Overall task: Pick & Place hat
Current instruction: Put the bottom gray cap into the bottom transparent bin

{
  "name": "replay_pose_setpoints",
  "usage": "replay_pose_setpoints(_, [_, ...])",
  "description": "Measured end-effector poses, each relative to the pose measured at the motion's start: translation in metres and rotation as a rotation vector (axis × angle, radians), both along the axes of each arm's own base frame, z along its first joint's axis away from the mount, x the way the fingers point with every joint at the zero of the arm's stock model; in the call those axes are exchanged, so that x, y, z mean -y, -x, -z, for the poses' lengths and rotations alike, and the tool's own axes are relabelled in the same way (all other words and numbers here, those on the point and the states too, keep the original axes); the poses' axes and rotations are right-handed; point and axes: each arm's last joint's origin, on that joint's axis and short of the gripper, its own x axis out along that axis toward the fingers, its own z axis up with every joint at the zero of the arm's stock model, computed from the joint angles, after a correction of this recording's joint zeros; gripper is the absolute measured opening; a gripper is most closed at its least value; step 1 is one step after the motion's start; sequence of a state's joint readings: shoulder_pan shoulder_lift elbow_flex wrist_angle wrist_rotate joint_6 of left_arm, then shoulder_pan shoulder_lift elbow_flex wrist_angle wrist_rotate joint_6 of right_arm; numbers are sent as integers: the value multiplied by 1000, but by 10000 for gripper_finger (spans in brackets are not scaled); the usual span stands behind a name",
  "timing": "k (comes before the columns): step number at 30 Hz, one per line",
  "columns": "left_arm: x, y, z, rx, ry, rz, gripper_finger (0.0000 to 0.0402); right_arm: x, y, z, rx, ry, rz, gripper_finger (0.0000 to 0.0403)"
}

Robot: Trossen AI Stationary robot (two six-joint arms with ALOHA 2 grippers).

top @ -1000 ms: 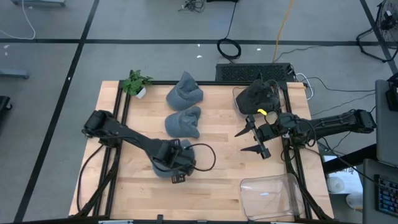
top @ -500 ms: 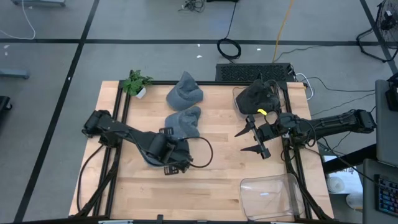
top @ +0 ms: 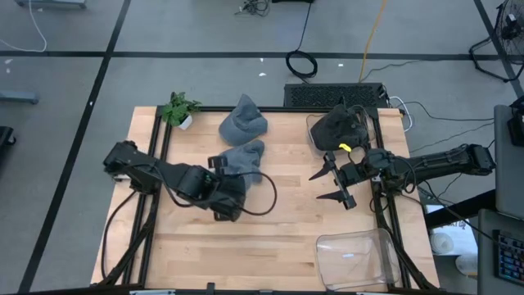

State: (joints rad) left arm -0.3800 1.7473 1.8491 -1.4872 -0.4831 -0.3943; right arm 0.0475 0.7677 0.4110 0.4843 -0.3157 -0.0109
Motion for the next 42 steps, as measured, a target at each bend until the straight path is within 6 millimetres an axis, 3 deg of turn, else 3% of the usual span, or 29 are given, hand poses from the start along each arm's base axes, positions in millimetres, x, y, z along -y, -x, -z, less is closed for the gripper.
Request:
replay_pose_setpoints(8, [1,-2,4,185,-4,76,5,0,0,0,-1,8,5,270])
replay_pose_setpoints(12, [0,-8,11,211,19,161,5,1,-3,4,-22,10,44,270])
replay_pose_setpoints(19, [-5,-16,14,245,28,163,5,2,-13,11,-39,63,84,270])
replay_pose_setpoints(27, [-4,-17,15,243,25,175,5,-3,-36,40,-113,423,341,270])
replay_pose_setpoints(31, [-4,-17,15,244,25,176,5,-9,-49,47,-60,602,472,270])
replay_pose_setpoints(36, [-3,-21,13,271,25,211,5,-17,-65,51,17,785,508,270])
replay_pose_setpoints(42, [-1,-23,11,296,43,231,5,-20,-89,48,17,864,505,270])
